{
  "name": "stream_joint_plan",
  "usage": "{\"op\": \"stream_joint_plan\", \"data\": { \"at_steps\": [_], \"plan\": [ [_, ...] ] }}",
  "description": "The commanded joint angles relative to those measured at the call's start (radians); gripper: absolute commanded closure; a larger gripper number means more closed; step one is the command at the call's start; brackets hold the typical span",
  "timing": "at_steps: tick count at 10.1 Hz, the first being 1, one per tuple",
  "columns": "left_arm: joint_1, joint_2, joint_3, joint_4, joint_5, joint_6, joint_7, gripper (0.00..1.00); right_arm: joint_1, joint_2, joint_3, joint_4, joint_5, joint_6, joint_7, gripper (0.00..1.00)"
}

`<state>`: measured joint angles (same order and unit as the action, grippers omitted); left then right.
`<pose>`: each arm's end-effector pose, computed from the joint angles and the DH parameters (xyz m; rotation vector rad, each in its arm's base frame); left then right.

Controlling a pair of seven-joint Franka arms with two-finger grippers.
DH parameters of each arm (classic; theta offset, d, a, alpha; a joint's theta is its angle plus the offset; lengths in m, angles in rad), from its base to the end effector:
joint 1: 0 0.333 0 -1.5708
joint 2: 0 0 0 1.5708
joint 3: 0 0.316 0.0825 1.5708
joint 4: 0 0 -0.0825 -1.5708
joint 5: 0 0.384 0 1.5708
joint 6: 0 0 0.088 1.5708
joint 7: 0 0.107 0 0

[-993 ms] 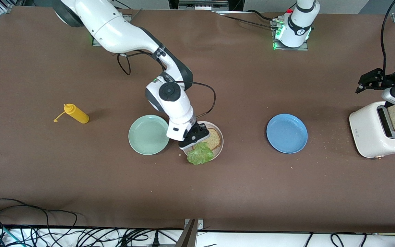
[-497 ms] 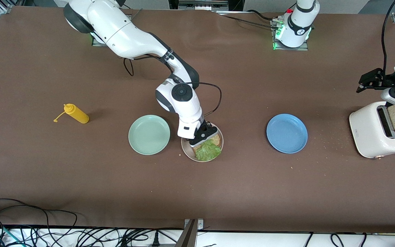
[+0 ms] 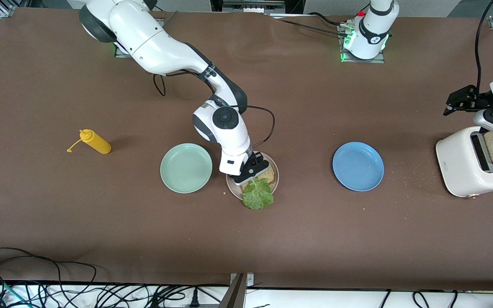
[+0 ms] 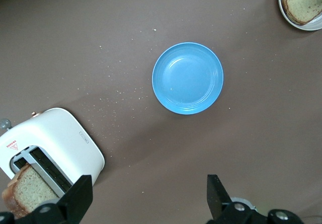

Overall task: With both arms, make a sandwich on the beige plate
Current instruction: 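Lower the lettuce onto the bread and open the right gripper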

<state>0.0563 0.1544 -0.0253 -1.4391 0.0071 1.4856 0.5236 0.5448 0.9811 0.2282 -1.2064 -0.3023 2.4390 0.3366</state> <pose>0.5915 0.0203 0.5905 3.0171 -0.7580 -0.1629 0.5984 0.5053 0.2153 -2.9139 -0.7681 -0.3974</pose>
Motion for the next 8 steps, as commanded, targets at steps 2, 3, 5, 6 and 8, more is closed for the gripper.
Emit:
{"op": "stream_joint_plan", "data": {
  "at_steps": [2, 3, 5, 6, 8],
  "plan": [
    [-0.003, 0.016, -0.005, 0.032, 0.04, -0.024, 0.009, 0.0, -0.046, -0.082, -0.001, 0.019, 0.003, -0.13, -0.019, 0.0],
    [-0.003, 0.016, -0.005, 0.032, 0.04, -0.024, 0.009, 0.0, -0.071, -0.129, 0.0, 0.019, 0.009, -0.205, -0.018, 0.0],
    [-0.001, 0.016, -0.005, 0.032, 0.039, -0.024, 0.01, 0.0, -0.156, -0.227, 0.0, 0.018, 0.095, -0.334, -0.021, 0.0],
    [-0.001, 0.016, -0.005, 0.034, 0.04, -0.024, 0.009, 0.0, -0.195, -0.272, -0.001, 0.018, 0.153, -0.398, -0.024, 0.0],
    [0.002, 0.017, -0.002, 0.034, 0.042, -0.024, 0.007, 0.0, -0.276, -0.338, -0.004, 0.016, 0.164, -0.524, -0.036, 0.0]
  ]
}}
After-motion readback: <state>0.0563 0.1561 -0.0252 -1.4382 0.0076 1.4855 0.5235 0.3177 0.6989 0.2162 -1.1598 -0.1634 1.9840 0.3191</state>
